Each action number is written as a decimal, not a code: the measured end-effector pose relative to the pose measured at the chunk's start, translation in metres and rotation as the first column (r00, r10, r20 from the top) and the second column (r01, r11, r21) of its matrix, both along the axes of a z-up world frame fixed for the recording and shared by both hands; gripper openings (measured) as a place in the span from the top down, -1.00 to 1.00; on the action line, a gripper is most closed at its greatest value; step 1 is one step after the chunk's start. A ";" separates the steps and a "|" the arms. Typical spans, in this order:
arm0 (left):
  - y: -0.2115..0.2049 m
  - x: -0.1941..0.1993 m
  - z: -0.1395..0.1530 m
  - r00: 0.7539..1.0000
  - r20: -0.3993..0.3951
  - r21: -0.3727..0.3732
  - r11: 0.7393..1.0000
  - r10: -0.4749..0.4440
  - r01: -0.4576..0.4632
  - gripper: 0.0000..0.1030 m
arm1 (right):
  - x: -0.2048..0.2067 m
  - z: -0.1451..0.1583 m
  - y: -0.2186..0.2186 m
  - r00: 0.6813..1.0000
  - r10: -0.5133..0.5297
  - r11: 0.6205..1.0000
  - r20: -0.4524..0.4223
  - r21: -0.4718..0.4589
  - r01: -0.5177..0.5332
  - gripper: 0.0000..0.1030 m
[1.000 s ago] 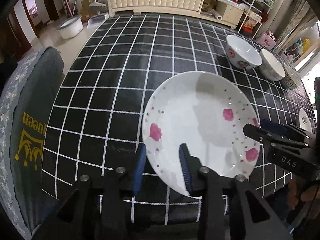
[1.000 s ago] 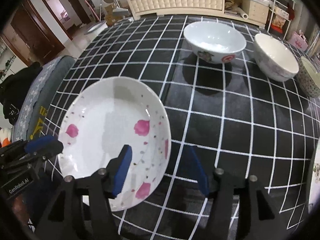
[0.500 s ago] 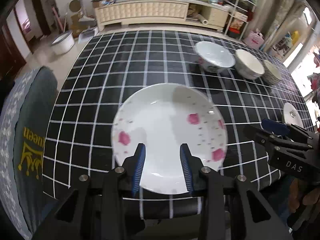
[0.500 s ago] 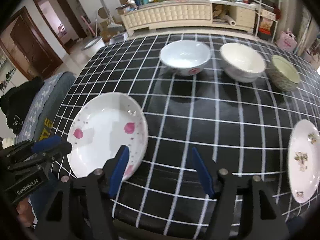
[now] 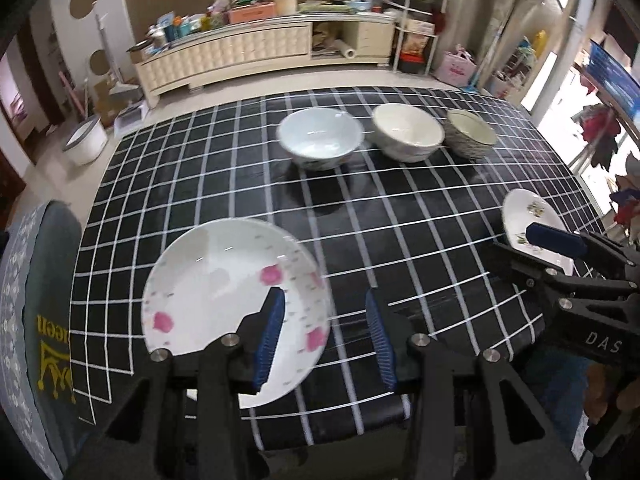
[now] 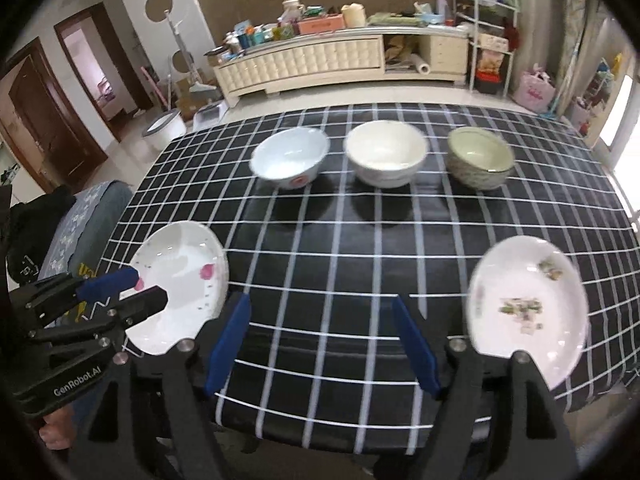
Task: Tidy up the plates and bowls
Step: 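Move both grippers to the cartoon-printed plate and grasp its rim, then lift the cartoon-printed plate and carry it toward the plate stack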
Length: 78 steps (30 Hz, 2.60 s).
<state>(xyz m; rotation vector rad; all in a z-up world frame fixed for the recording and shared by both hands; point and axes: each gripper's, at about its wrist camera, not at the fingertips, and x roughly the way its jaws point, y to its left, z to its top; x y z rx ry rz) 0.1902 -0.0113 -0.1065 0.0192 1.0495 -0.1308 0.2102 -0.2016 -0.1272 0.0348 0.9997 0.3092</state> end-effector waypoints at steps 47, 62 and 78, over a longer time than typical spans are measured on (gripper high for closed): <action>-0.236 0.089 -0.079 0.954 -0.164 -0.029 0.968 -0.252 0.251 0.03 | 0.048 -0.074 -0.232 0.952 -0.279 0.948 -0.123 -0.192 0.253 -0.67; -0.265 0.103 -0.118 0.920 -0.231 -0.070 0.949 -0.316 0.308 0.49 | 0.057 -0.107 -0.249 0.949 -0.236 0.969 -0.209 -0.126 0.213 0.35; -0.264 0.099 -0.121 0.934 -0.226 -0.056 0.961 -0.275 0.269 0.55 | 0.049 -0.106 -0.250 0.947 -0.244 0.969 -0.208 -0.021 0.245 0.51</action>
